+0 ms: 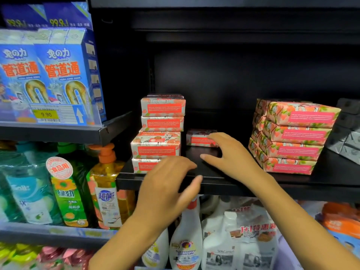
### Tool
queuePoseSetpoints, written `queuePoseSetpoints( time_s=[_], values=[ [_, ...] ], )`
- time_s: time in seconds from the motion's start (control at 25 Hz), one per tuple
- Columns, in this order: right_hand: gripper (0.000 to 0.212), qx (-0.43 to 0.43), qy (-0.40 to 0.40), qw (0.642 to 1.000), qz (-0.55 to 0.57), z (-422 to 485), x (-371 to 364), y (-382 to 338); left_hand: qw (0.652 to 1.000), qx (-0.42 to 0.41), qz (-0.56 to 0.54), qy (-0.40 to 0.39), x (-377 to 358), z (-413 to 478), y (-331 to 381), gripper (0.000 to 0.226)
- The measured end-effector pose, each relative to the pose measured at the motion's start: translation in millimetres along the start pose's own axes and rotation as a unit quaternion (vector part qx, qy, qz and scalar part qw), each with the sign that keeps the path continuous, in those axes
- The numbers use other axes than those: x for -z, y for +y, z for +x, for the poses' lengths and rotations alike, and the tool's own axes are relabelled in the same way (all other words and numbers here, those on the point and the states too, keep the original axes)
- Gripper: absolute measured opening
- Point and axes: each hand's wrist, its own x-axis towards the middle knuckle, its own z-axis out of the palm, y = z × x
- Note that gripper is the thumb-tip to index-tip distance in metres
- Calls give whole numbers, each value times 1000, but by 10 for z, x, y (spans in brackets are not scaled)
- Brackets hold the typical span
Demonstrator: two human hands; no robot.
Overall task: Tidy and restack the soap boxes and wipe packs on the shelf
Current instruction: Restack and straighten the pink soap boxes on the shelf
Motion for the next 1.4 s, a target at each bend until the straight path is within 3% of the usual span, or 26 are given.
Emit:
queuePoseSetpoints(
  time_s=[0.12,0.24,0.72,0.8,0.92,1.0,1.16,1.28,1.4],
  values=[
    [62,-27,-61,997,-45,244,-72,62,997,7,6,-80,-172,-22,72,31],
    [61,-39,-92,991,-91,336,-130,86,996,7,12,-83,-250,-53,50,28],
    [31,38,66,997,-4,-277,133,-4,997,23,-11,-75,-244,-56,35,24],
    [40,18,83,996,22,-305,175,-15,997,25,-11,-76,-248,-52,35,24],
    [69,-37,11,999,-19,-310,150,9,996,26,-13,-81,-247,-50,47,23],
    [70,-44,-6,998,-41,-311,147,-2,996,29,-14,-85,-236,-47,59,24],
    [67,-14,71,996,-46,-459,199,-85,990,93,-95,-55,-164,-30,96,28],
    [63,15,149,988,-32,-636,237,-122,961,196,-193,11,-68,2,130,32],
    [61,81,204,976,-4,-734,285,-172,925,255,-283,-1,2,52,178,42]
  ],
)
